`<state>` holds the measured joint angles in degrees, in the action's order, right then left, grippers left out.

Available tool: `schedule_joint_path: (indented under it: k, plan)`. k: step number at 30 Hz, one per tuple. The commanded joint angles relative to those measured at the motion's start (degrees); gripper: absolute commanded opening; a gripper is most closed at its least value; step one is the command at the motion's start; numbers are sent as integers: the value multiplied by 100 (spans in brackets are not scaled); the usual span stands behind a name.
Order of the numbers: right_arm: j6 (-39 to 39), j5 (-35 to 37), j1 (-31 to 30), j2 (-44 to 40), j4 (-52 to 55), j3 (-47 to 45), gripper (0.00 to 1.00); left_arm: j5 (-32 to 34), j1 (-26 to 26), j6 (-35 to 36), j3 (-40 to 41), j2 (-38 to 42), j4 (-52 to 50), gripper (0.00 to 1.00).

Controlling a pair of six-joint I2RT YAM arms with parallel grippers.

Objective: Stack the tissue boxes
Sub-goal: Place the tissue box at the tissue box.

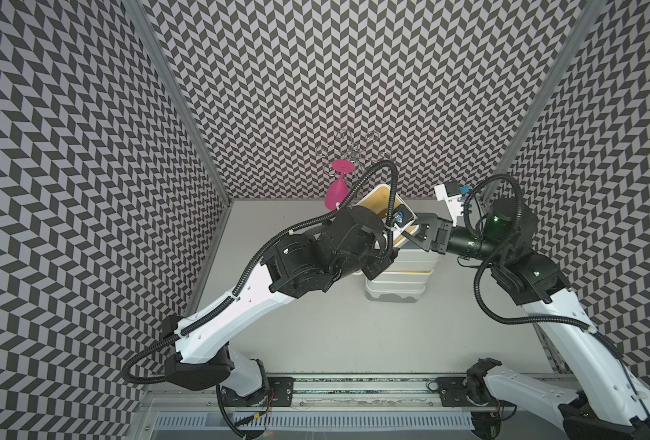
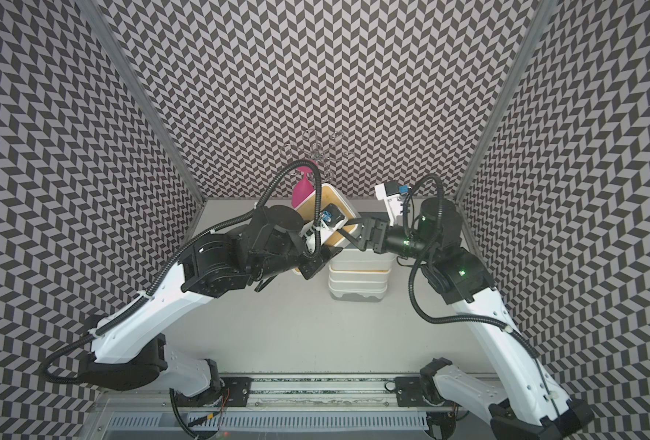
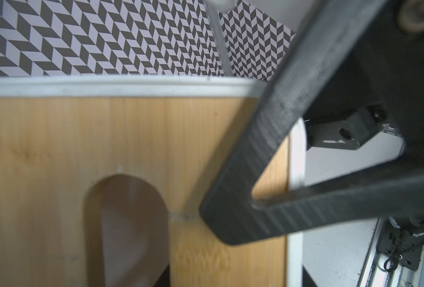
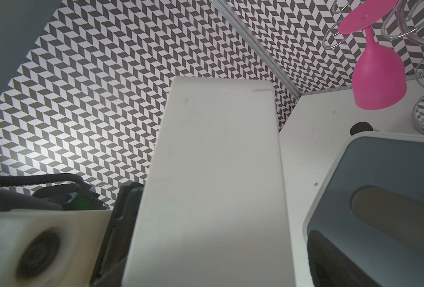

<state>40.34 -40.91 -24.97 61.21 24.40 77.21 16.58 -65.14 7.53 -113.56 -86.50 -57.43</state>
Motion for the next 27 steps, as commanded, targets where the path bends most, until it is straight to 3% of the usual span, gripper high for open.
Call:
schedule_joint_path:
  k: [1,10,14,20,27]
  plan:
    - [-26,79,-34,5,-410,120,81,-32,-58,235,-256,-63,124,15]
    - [47,389,-33,-150,-543,115,52,-50,-88,316,-484,-200,49,23]
    - [350,515,-34,-292,-819,44,46,61,-111,344,-697,-201,63,49]
    - [873,836,-34,-513,-1279,-78,45,90,-215,135,-1138,111,342,68]
    - [1351,1427,-11,-741,-1533,-171,46,180,-218,-303,-350,1034,1590,76]
